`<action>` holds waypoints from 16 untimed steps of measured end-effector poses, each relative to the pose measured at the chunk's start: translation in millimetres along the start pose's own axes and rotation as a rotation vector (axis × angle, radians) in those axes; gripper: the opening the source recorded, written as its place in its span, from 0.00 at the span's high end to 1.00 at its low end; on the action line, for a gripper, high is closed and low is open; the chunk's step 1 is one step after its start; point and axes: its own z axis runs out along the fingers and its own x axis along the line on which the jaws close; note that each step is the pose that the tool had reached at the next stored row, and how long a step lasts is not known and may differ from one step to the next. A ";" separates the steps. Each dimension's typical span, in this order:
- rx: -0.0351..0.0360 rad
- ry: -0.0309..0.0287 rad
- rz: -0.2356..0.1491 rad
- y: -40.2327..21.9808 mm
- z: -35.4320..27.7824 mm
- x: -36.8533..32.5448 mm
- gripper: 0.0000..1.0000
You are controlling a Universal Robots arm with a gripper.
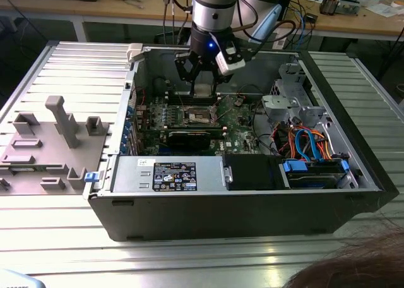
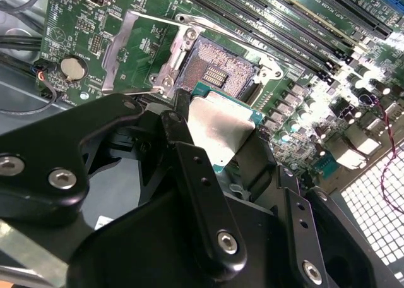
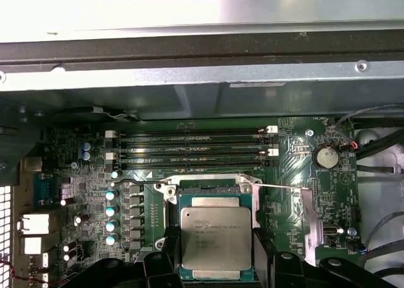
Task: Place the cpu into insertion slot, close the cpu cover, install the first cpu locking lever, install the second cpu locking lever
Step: 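Place the cpu into insertion slot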
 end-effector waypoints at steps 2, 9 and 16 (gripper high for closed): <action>0.0001 0.0000 0.000 0.0 0.4 0.1 0.46; 0.0000 0.0000 0.000 -0.1 1.6 0.2 0.46; 0.0000 0.0000 0.000 -0.2 3.1 0.2 0.46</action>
